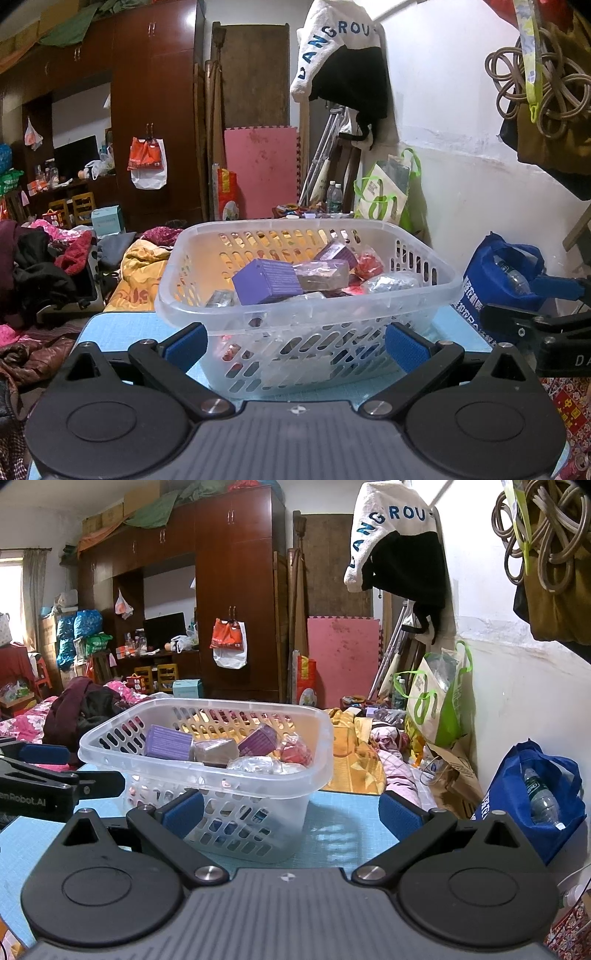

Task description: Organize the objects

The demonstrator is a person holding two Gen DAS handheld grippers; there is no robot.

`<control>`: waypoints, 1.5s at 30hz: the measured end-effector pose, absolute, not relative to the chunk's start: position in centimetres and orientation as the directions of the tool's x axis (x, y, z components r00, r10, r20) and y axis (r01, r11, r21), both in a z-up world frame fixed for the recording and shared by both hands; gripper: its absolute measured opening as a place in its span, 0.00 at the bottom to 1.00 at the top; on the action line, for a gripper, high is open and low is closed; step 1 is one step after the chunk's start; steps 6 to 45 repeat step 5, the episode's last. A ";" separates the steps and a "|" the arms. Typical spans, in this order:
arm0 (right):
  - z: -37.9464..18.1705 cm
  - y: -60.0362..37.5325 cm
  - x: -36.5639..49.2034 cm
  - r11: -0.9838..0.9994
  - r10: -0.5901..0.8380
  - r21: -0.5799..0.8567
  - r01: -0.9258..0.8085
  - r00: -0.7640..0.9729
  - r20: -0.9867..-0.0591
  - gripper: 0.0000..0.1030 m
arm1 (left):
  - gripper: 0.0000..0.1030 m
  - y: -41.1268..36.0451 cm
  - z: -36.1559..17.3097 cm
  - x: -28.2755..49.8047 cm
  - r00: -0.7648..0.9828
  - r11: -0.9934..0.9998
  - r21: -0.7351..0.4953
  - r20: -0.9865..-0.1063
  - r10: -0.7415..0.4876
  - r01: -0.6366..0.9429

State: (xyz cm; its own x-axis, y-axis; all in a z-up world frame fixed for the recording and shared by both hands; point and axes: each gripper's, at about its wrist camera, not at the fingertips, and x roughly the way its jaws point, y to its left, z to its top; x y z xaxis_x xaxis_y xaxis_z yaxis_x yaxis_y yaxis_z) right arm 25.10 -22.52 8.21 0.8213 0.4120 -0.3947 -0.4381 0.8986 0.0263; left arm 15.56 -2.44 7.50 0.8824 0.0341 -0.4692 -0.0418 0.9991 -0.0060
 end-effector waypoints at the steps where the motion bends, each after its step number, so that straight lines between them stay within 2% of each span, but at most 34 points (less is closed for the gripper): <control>1: 8.2 -22.5 25.1 0.898 0.412 0.026 -0.439 0.821 -0.395 1.00 | 1.00 -2.5 7.5 15.6 0.883 0.999 -0.003 -0.468 0.036 -0.042; 45: 8.2 -22.6 25.2 0.899 0.409 0.025 -0.436 0.821 -0.398 1.00 | 1.00 -2.6 7.5 15.5 0.888 0.999 0.004 -0.459 0.040 -0.043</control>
